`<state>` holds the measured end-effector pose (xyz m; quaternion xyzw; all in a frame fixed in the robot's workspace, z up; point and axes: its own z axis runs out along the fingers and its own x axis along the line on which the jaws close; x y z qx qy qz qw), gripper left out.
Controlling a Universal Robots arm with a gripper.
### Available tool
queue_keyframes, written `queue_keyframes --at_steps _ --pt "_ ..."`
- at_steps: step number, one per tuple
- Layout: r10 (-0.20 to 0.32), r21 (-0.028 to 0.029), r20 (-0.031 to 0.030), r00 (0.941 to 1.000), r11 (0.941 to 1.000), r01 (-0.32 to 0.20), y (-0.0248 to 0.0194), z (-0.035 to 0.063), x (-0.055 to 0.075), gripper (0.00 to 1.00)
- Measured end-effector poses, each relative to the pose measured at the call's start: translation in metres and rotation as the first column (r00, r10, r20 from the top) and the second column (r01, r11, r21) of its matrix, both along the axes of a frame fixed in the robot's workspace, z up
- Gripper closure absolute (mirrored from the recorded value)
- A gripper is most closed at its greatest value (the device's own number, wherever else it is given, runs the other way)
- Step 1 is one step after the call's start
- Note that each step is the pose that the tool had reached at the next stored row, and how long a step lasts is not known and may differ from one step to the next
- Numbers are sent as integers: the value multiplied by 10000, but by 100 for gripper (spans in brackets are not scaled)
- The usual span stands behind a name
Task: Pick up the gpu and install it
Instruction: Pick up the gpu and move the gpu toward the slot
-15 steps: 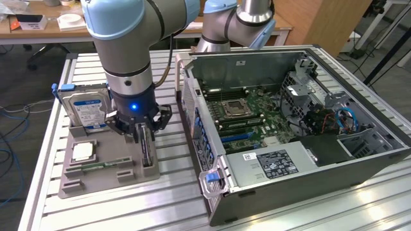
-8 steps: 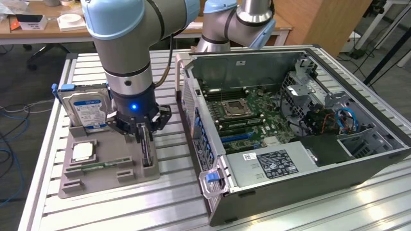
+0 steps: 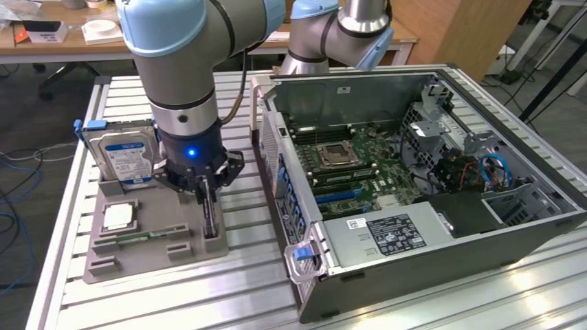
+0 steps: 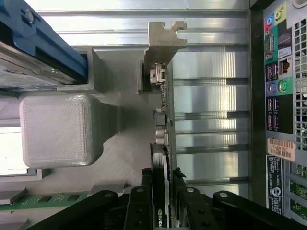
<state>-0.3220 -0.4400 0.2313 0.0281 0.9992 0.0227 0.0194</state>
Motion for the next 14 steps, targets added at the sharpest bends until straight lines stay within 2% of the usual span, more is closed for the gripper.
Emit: queue_keyframes --at_steps 3,14 --pt "-1 -1 -20 10000 10000 1 0 0 22 72" --pt "0 0 -22 10000 10000 0 0 0 24 74"
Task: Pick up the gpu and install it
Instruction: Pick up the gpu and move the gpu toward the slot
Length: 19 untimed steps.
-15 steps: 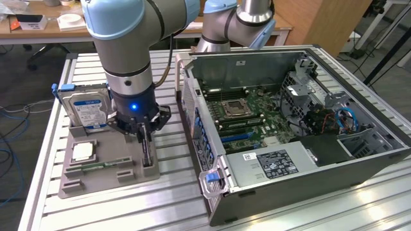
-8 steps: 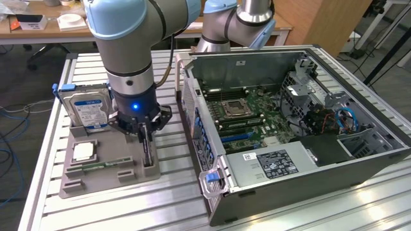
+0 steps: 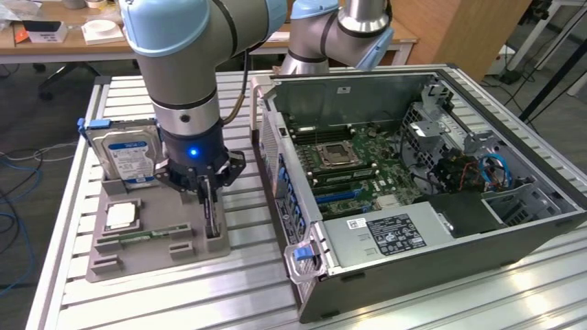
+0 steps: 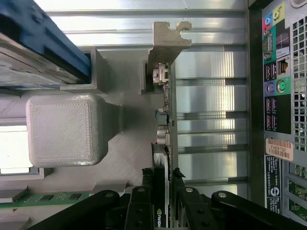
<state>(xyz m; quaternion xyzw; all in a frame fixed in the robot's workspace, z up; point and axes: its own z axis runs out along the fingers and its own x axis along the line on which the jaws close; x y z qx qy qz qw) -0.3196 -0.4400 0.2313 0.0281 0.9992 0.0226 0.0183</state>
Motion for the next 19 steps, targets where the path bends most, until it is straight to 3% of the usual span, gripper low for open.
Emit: queue_keyframes --at_steps 19 --pt "0 0 0 10000 10000 0 0 0 0 74"
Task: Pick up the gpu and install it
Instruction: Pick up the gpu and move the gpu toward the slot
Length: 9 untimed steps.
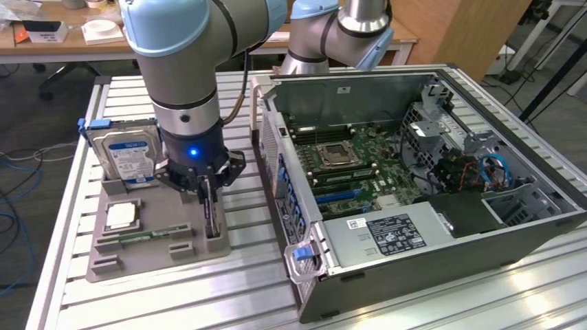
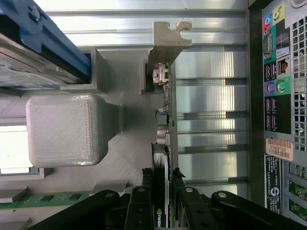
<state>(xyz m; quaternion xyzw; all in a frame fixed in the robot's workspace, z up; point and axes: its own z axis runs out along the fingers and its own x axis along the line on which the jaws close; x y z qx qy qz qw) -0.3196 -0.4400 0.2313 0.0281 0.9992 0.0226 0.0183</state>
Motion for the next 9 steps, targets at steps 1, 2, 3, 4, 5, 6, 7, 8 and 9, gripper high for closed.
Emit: queue_keyframes --at_steps 1,2,3,4,5,6,7,8,9 --pt "0 0 0 10000 10000 0 0 0 0 74" --pt "0 0 0 10000 10000 0 0 0 0 74" --pt "0 0 0 10000 10000 0 0 0 0 74" --pt "0 0 0 10000 10000 0 0 0 0 74" --pt "0 0 0 10000 10000 0 0 0 0 74" --pt "0 3 1 10000 10000 0 0 0 0 74" --pt "0 10 2 10000 10000 0 1 2 0 74" --pt "0 13 3 10000 10000 0 1 8 0 74" --pt "-1 13 1 10000 10000 1 0 19 0 74"
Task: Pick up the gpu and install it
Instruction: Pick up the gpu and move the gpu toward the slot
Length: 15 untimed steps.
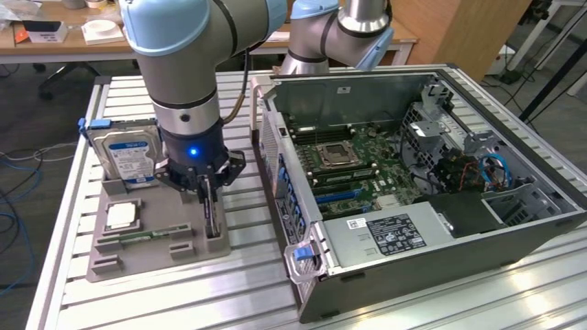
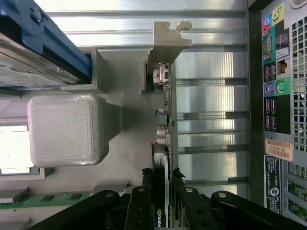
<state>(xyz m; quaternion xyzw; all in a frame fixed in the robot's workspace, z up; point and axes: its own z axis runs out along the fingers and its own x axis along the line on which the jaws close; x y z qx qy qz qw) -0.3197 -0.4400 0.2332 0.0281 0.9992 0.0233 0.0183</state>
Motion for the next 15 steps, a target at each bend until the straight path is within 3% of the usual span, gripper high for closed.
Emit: queue_keyframes --at_steps 15 --pt "0 2 0 10000 10000 0 0 220 0 74"
